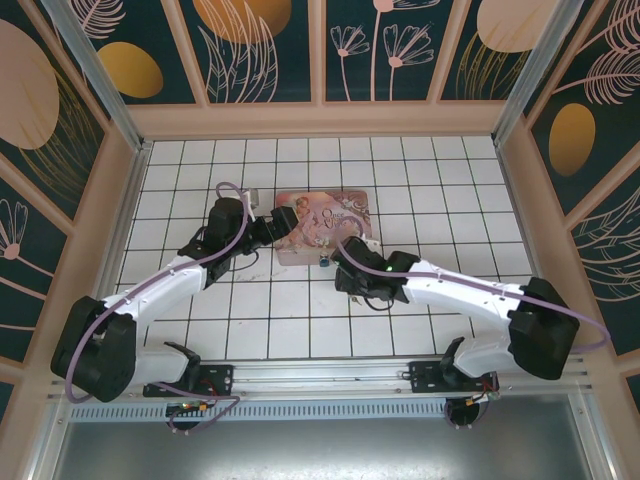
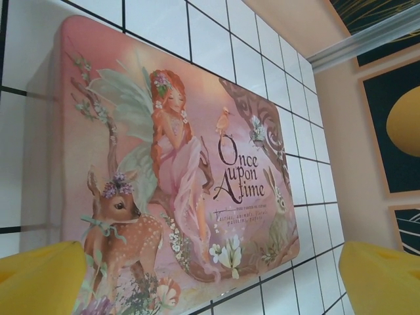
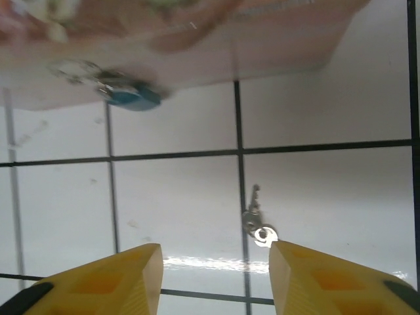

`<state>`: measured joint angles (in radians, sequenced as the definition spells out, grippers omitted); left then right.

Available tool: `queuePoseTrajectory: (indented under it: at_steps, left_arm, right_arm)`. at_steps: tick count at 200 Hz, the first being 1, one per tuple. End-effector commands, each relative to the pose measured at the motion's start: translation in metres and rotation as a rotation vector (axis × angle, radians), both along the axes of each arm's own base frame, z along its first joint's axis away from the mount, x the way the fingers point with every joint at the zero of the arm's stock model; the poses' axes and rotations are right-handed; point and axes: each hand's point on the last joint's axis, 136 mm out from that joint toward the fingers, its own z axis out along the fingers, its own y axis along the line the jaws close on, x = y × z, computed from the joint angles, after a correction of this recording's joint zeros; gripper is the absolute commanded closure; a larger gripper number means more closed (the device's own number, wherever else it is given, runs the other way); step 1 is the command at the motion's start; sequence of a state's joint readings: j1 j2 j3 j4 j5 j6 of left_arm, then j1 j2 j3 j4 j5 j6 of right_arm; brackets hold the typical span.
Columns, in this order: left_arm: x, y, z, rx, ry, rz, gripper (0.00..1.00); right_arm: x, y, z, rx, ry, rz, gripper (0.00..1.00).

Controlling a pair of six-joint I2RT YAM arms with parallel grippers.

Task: Unlock the padlock with the key

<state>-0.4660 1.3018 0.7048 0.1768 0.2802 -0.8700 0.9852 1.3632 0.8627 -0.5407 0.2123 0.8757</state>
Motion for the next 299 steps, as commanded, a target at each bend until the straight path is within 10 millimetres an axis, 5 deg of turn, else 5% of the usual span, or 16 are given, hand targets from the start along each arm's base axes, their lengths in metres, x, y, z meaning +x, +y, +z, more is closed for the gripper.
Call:
queuePoseTrajectory:
  at_steps: [1,134,215,228,250,299]
  left_arm:
    - [-0.004,0.003,-0.003,0.010,0.010,0.010,0.01]
    - [-0.005,0.003,0.000,0.009,-0.006,0.003,0.01]
    - [-0.005,0.001,0.002,0.000,-0.011,-0.006,0.01]
    - [-0.005,0.000,0.002,-0.001,-0.009,-0.009,0.01]
    - [-0.006,0.000,0.003,-0.004,-0.009,-0.011,0.01]
    - [-0.009,-0.002,0.011,-0.031,-0.010,-0.017,0.01]
  right_arm:
    - [-0.002,-0.009,-0.024,-0.100,0.020,0.042,0.52]
    - [0.001,-0.008,-0.081,-0.253,0.107,0.098,0.58]
    - [-0.013,-0.010,-0.095,-0.209,0.158,0.103,0.92]
    - [-0.015,-0.008,-0.093,-0.185,0.162,0.102,1.00]
    - [-0.016,-0.004,-0.084,-0.139,0.152,0.097,1.00]
    - [-0.009,0.012,-0.036,0.039,0.068,0.063,1.00]
